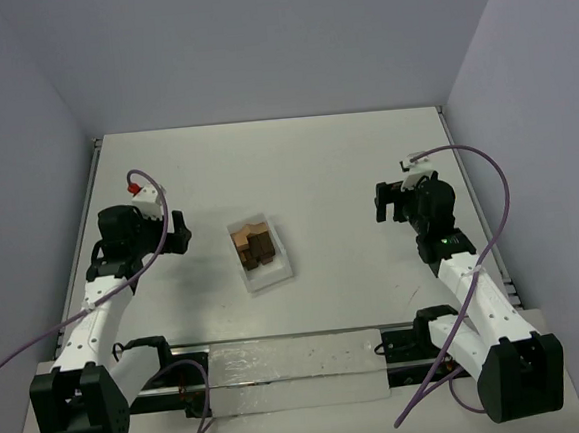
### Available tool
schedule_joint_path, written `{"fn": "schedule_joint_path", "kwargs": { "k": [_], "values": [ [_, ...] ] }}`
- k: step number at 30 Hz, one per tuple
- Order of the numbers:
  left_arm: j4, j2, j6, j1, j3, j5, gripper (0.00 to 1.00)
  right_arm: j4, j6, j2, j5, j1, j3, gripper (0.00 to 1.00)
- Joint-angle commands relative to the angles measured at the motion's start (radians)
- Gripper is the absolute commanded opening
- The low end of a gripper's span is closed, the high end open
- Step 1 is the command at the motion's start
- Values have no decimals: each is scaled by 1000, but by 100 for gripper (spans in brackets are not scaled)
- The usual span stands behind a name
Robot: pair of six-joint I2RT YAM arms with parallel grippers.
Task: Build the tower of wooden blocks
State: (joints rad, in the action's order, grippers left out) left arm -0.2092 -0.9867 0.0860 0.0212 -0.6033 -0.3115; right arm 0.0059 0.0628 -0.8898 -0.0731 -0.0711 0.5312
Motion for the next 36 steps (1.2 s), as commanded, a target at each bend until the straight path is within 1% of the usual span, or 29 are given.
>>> {"fn": "schedule_joint_path", "kwargs": {
  "k": [1,7,11,15,17,19,21,22,23,25,30,36],
  "values": [
    [-4,-5,10,6,-45,-37,99,12,-14,-4,-8,7,35,100],
    [-55,-19,90,-8,-74,-153,99,12,-13,-8,-13,7,34,100],
    [-99,-78,150,-113,-153,-133,99,11,-12,-15,-16,7,35,100],
    [-101,-153,193,-221,-238,-46,95,8,-13,-24,-19,7,37,100],
    [-121,-219,221,-255,-295,-29,94,7,-12,-29,-22,7,38,100],
    [-170,-352,255,-271,-410,-74,92,5,-11,-35,-26,7,38,100],
    [-212,-399,284,-271,-479,-97,89,3,-9,-39,-28,7,38,100],
    [-237,-467,310,-272,-528,-129,85,3,-7,-42,-30,7,38,100],
    [-249,-520,322,-278,-549,-154,84,3,-4,-43,-30,8,38,100],
    [-287,-586,369,-289,-605,-198,81,3,-2,-47,-27,8,37,100],
    [-360,-701,435,-314,-688,-280,78,6,7,-67,-21,8,38,100],
    [-405,-757,474,-319,-731,-360,76,3,14,-96,-14,7,47,100]
  ]
}}
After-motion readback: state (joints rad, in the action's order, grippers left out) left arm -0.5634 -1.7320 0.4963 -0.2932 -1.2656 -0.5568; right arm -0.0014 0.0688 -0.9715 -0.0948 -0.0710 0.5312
